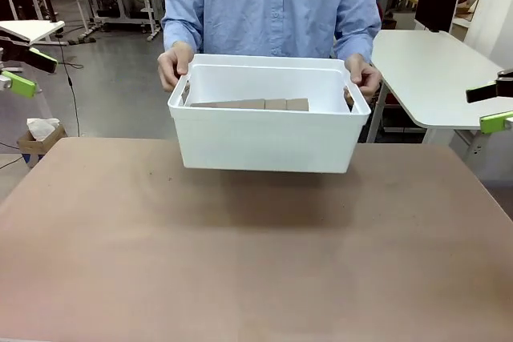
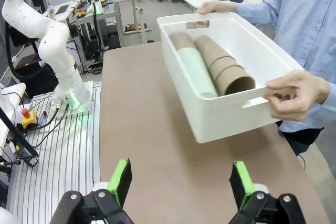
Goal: Stack the cups and store them in the basket.
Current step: Place the stack of Reusable plastic cups into the Pantry Basket.
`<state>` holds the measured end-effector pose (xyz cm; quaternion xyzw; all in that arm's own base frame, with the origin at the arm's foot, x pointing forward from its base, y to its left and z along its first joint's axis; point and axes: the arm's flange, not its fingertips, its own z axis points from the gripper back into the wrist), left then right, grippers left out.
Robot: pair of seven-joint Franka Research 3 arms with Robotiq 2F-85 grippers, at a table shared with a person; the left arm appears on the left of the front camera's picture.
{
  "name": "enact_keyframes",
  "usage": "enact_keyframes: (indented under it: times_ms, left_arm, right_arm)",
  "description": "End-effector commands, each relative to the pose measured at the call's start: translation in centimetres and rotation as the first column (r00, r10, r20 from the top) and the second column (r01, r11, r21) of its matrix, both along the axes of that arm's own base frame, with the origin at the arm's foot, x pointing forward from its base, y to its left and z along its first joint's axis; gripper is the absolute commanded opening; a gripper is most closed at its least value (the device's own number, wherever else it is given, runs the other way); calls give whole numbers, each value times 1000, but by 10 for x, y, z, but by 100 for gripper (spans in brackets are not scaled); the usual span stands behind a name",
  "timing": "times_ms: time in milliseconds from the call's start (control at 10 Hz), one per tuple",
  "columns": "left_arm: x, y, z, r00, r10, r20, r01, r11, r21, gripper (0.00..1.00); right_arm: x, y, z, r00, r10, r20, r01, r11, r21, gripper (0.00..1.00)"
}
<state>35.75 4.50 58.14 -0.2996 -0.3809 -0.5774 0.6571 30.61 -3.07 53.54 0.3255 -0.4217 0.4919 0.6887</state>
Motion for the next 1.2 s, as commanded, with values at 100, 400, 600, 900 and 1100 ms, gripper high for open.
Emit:
enact_keyframes:
  times_ms: [100, 400, 600, 900, 1100]
  left_arm:
    - [2, -2, 2, 1000, 11, 11, -11, 1000, -19, 97]
    - [2, -2, 2, 1000, 11, 11, -11, 1000, -19, 97]
    - [2, -2, 2, 1000, 11, 11, -11, 1000, -19, 97]
    - [2, -2, 2, 1000, 11, 11, -11, 1000, -19, 97]
    - [2, -2, 2, 1000, 11, 11, -11, 1000, -19, 97]
  right_arm:
    - [1, 1, 3, 1000, 2, 8, -2, 1000, 14, 100]
    - [1, 1, 3, 1000, 2, 8, -2, 1000, 14, 100]
    - [1, 1, 3, 1000, 2, 8, -2, 1000, 14, 100]
    - [1, 1, 3, 1000, 2, 8, -2, 1000, 14, 100]
    - [1, 1, 3, 1000, 2, 8, -2, 1000, 14, 100]
